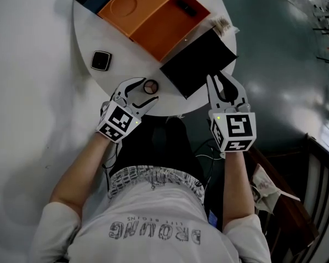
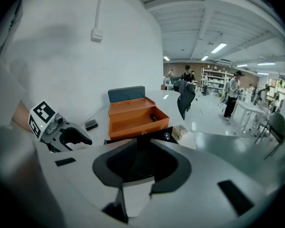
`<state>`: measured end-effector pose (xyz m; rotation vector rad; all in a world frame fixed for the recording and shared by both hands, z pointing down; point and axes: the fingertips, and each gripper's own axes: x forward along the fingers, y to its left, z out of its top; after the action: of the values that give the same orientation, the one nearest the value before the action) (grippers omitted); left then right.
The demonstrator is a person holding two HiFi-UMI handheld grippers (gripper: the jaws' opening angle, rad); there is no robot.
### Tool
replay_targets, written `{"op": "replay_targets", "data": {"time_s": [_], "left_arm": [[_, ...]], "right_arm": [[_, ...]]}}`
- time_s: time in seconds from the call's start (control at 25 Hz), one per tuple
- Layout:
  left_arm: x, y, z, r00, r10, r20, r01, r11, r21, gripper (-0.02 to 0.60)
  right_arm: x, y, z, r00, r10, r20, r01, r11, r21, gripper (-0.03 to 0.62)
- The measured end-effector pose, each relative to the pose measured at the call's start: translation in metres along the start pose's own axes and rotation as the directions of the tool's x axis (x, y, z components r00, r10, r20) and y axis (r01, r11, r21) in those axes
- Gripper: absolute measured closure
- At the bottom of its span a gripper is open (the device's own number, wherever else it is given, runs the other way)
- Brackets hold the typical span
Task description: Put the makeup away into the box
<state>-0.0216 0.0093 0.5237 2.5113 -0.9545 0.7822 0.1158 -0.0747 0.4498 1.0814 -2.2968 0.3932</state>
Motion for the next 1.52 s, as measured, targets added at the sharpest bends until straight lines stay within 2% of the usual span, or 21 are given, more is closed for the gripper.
{"op": "replay_targets", "data": {"time_s": [0.32,0.84,1.0,1.24,1.52], "left_arm": [[0.015,-0.001,-0.012,1.0,-0.003,-0.029,0.004,1.0,0.013,0.302],[0.021,0.002,-0.02,0.997,0.028,-0.072,-0.027,1.0,0.014,0.305],[0.02,0.005,-0.021,0.996,0.046,-0.077,-0.045,0.999,0.015,0.344],[0.02,0.007,-0.021,0.995,0.055,-0.082,-0.054,0.998,0.013,0.347],[0.006,0.012,0.003,0.993,0.104,-0.051,-0.103,0.995,0.015,0.347]], "right_arm": [[-0.009,-0.004,-0.025,1.0,-0.02,-0.024,0.021,0.999,0.038,0.508],[-0.01,-0.001,-0.036,0.999,-0.016,-0.032,0.018,0.998,0.055,0.513],[-0.008,0.0,-0.037,0.999,-0.01,-0.034,0.012,0.998,0.057,0.514],[-0.004,-0.002,-0.034,0.999,-0.001,-0.032,0.003,0.999,0.053,0.517],[-0.006,-0.008,-0.015,1.0,0.014,0.001,-0.014,0.999,0.037,0.52]]}}
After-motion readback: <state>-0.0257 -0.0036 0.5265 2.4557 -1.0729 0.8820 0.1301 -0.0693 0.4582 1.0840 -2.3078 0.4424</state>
